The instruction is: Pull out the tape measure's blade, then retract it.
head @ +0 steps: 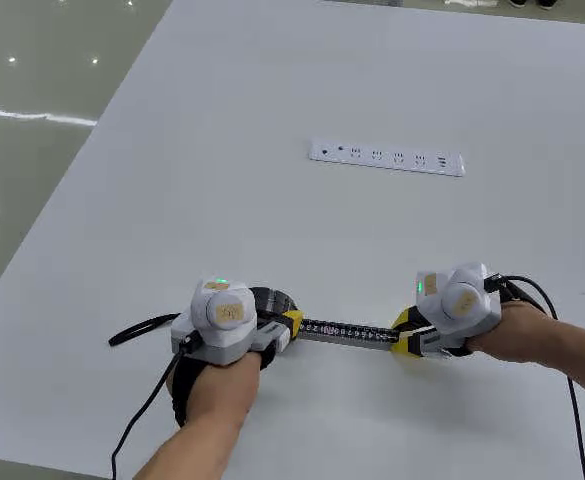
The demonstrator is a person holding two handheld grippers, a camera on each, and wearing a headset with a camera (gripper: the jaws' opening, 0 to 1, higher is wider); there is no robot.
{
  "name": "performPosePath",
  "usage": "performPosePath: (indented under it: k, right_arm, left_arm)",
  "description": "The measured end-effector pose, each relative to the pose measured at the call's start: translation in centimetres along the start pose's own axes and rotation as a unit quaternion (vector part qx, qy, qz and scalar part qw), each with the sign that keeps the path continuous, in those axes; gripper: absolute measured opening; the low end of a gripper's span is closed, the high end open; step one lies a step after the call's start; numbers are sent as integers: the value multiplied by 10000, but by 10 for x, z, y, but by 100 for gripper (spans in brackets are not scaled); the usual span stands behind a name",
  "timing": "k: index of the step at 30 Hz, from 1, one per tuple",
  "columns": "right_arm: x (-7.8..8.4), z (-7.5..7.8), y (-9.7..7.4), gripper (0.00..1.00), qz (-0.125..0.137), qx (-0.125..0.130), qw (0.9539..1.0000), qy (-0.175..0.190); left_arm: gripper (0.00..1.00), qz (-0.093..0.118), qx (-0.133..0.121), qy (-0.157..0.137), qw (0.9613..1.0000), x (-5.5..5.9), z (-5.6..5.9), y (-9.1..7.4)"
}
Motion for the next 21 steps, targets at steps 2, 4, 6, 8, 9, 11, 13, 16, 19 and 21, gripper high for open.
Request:
performPosePath:
  k: [2, 4, 6, 8, 9, 11, 13, 16, 19, 21]
  right_arm:
    - [-2, 0, 1, 12, 9, -3, 10000, -20]
    - [-4, 0, 3, 12, 25, -6, 10000, -24]
    - [-5, 0, 4, 12, 30, -13, 10000, -24]
    - [-7, 1, 5, 12, 44, -17, 10000, -24]
    - [-8, 1, 5, 12, 49, -16, 10000, -26]
    - [-10, 2, 6, 12, 65, -19, 10000, -23]
    - [-12, 2, 8, 12, 74, -22, 10000, -38]
    - [-15, 2, 9, 12, 90, -28, 9999, -39]
    - [-18, 3, 11, 12, 113, -37, 9999, -44]
    - [-20, 3, 12, 12, 130, -44, 9999, -48]
  left_arm:
    - [54, -1, 5, -2, 10000, 0, 0, 0]
    - [54, -3, 11, -7, 10000, 0, 0, 0]
    - [54, -4, 17, -13, 10000, 0, 0, 0]
    - [54, -8, 23, -18, 10000, 0, 0, 0]
    - [54, -10, 24, -22, 10000, 0, 0, 0]
    - [54, -15, 27, -25, 10000, 0, 0, 0]
    - [54, -17, 28, -26, 10000, 0, 0, 0]
    - [54, -19, 31, -27, 10000, 0, 0, 0]
    - [54, -19, 39, -31, 10000, 0, 0, 1]
    - [54, -24, 49, -36, 10000, 1, 0, 0]
Point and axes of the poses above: the centre of the closed fingertips' face, and the gripper's own axes: y roughly forward along the fingers, z roughly to its right, x roughly out of its underside, the point moved 1 cm from there along -y, roughly backward along the fingers, and after that the axes turned 9 degrees about -y, right-handed, at the moved point
